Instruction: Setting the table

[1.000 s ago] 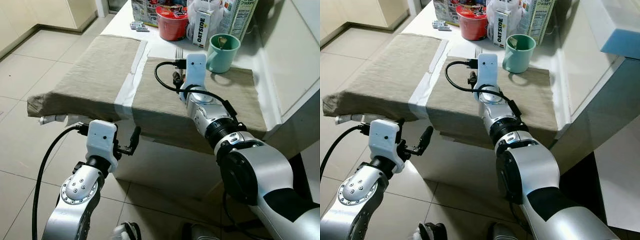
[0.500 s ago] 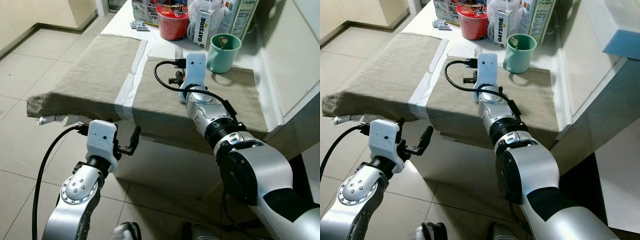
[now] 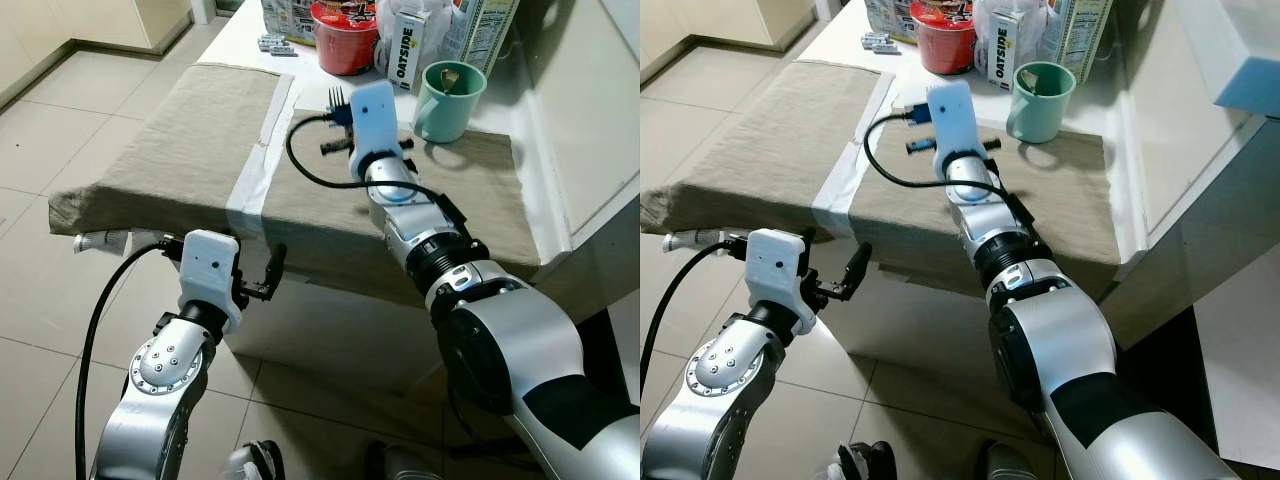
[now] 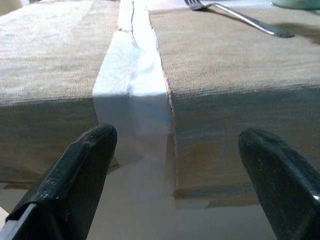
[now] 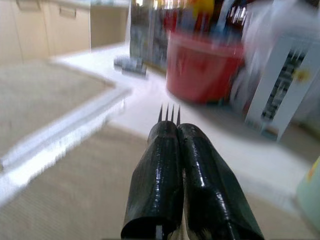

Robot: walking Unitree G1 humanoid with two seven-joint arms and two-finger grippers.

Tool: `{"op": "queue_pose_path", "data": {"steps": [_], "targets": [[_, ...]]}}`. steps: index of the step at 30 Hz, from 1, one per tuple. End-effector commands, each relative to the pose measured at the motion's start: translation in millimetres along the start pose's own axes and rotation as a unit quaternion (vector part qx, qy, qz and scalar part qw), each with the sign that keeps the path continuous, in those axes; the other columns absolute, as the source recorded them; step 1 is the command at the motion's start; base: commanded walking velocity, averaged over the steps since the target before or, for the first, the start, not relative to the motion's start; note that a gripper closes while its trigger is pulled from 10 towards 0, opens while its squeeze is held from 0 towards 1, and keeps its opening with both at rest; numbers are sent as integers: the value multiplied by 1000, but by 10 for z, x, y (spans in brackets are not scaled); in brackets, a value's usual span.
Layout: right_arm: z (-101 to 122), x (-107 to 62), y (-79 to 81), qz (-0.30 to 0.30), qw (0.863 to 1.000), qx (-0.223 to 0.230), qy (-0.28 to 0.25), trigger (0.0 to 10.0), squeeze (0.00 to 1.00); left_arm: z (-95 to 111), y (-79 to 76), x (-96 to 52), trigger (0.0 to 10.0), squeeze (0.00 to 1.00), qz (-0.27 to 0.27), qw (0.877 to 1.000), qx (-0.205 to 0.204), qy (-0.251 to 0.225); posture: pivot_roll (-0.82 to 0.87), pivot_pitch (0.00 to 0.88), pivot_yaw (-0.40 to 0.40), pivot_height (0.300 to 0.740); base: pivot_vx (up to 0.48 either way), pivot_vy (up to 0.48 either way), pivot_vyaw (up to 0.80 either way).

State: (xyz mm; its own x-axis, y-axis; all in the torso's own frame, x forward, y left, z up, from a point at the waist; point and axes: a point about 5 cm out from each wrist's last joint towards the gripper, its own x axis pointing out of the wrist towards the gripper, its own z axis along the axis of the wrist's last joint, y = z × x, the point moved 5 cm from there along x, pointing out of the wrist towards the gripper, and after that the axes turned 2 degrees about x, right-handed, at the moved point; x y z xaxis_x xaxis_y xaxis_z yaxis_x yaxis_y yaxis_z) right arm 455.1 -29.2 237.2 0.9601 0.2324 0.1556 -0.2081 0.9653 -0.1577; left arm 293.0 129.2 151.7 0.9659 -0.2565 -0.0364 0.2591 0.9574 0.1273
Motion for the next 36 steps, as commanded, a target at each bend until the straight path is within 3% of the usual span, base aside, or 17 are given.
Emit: {"op": "queue_pose_path", "data": {"steps": [1,4,10,16,18,23,28,29,30,31,34,36], "targets": [[201,29,-16,-4,999,-8,-38,0,0,-19,7,6,10000,0,3,1000,2,1,20,142,8,740,0,0,0],[339,32,-53,-14,997,-9,-71,0,0,-13,6,11,10000,0,2,1000,6,-2,19,133,6,740,0,0,0],[408,1,-146,-23,995,-4,-102,0,0,-5,52,13,10000,0,8,1000,9,-5,13,120,5,740,0,0,0],[434,-85,-420,-53,989,-21,-137,0,0,-3,86,34,10000,0,12,1000,10,-9,-2,101,8,740,0,0,0],[510,-134,-605,-86,983,-18,-161,0,0,6,82,50,10000,0,10,1000,11,-12,-7,94,11,740,0,0,0],[675,-174,-798,-114,974,-20,-193,0,0,17,95,81,10000,0,9,1000,12,-15,-15,82,15,740,0,0,0],[658,-150,-815,-105,978,-21,-181,0,0,27,97,103,10000,0,8,1000,13,-18,-17,77,15,740,0,0,0],[560,-122,-746,-92,983,-20,-155,6941,0,35,90,113,10000,0,8,1000,11,-20,-16,74,14,740,0,0,0],[517,-111,-703,-83,986,-20,-145,10000,0,38,88,116,10000,0,8,1000,11,-20,-16,74,14,740,0,0,0],[517,-111,-703,-83,986,-20,-145,10000,0,38,88,116,10000,0,8,1000,11,-20,-16,74,14,740,0,0,0],[366,-170,-499,-38,990,-9,-134,10000,0,40,105,120,10000,0,14,1000,8,-22,-10,70,3,740,0,0,0],[158,-428,-377,0,990,-8,-143,10000,0,9,175,82,10000,0,31,999,-2,-17,-18,70,-4,740,0,0,0]]}}
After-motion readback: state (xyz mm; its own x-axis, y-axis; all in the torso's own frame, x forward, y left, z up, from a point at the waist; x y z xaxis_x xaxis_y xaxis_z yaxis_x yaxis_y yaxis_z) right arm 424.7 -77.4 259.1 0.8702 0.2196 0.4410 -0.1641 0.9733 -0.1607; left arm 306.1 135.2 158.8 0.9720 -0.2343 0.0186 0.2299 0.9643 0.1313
